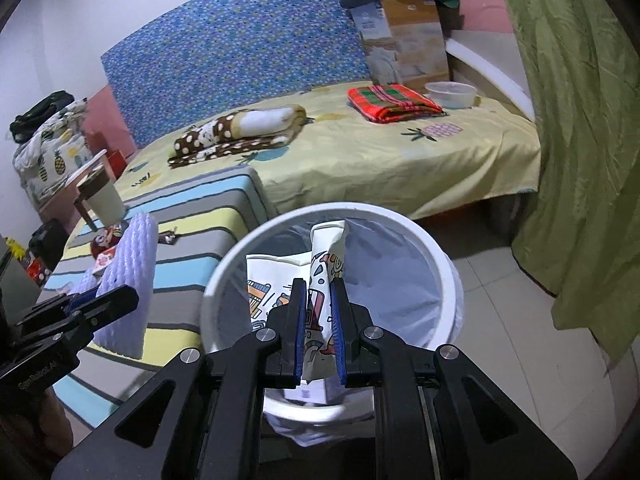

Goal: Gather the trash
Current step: 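Carry the net and wrapper over the bin and open both grippers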

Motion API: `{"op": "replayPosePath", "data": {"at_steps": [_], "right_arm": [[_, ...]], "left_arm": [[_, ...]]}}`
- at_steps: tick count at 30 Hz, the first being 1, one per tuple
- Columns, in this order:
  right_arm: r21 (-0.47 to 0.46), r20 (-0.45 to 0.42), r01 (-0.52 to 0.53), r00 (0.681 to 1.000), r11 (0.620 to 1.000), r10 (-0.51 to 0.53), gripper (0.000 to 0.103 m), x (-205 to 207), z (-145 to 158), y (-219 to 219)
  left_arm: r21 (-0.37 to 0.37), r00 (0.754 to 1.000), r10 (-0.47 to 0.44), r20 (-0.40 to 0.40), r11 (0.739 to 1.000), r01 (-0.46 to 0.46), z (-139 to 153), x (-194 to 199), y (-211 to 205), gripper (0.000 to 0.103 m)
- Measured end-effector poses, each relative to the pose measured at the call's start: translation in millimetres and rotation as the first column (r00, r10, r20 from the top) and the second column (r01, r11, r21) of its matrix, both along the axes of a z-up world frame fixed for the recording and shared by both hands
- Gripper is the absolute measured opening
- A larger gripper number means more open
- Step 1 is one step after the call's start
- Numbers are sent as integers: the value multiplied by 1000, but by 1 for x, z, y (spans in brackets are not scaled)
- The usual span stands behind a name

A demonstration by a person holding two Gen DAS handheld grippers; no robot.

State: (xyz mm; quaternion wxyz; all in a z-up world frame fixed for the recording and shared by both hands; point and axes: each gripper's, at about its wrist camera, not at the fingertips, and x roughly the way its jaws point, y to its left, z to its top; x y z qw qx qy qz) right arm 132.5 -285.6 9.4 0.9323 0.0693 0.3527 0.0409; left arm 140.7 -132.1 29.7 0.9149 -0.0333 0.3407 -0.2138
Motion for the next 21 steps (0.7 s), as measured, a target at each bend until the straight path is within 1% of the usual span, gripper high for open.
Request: {"op": "replayPosePath", "data": {"at_steps": [6, 13, 16, 17, 19, 21], "right_arm": [[9, -41, 5, 999, 1000, -5, 14, 7, -11, -9], [29, -94, -7, 996, 1000, 10, 15, 13, -22, -17], [38, -109, -5, 994, 999, 10, 15, 14, -26, -20], [38, -110, 1, 994, 999, 4, 16, 14, -26, -22], [43, -104, 3, 995, 999, 1, 20, 14, -26, -24], [44, -93, 6, 996, 999, -2, 30, 12, -23, -25]], "left_arm": [[1, 998, -55, -35, 998, 55, -10, 11, -21, 22], [3, 990, -113, -84, 993, 114, -27, 22, -41, 22], [-5, 986, -131, -99, 991, 132, -31, 25, -46, 27], [-6, 986, -135, -99, 991, 135, -32, 25, -47, 28], [-13, 986, -139, -94, 990, 139, -32, 25, -47, 34], [-25, 985, -144, -93, 989, 142, -32, 26, -47, 37]]}}
